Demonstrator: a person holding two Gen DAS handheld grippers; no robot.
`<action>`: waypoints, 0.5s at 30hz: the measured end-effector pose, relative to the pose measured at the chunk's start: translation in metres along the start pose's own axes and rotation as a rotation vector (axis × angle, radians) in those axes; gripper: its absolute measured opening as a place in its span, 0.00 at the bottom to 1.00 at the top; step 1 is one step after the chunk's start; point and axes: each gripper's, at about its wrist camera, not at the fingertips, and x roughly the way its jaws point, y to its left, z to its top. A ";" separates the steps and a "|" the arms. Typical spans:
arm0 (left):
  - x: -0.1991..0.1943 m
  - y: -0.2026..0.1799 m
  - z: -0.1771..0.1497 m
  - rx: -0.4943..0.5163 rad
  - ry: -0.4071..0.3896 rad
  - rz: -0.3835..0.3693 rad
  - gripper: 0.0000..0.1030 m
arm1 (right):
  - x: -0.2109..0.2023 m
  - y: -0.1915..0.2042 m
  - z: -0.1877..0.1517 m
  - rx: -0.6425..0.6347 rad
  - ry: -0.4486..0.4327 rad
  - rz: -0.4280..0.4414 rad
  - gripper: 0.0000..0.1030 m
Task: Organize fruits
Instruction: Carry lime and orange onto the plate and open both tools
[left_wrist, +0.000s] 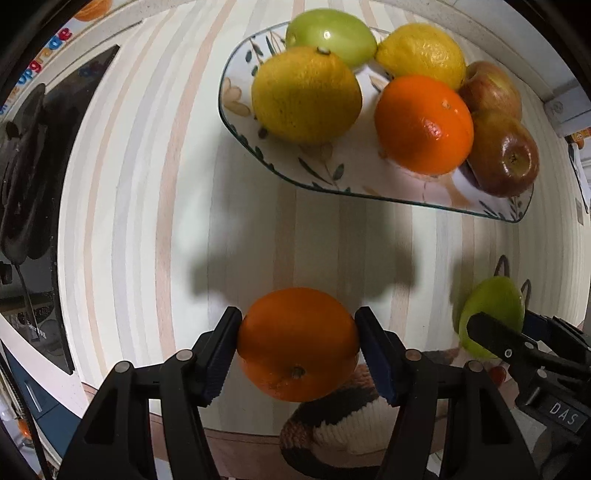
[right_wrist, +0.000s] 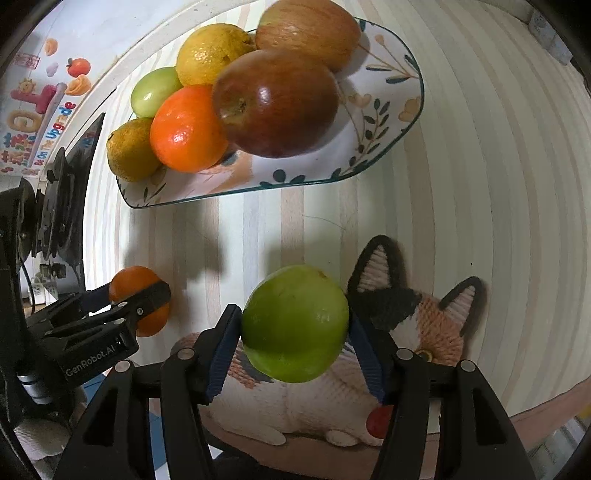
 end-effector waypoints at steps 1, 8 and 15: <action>0.000 0.000 -0.001 -0.002 -0.002 -0.001 0.59 | -0.001 0.001 -0.002 -0.006 -0.006 -0.007 0.59; -0.023 0.015 -0.012 -0.026 -0.038 -0.058 0.59 | -0.018 0.004 -0.007 0.014 -0.042 0.017 0.58; -0.087 0.031 0.007 -0.062 -0.119 -0.190 0.59 | -0.072 -0.009 0.007 0.073 -0.145 0.109 0.58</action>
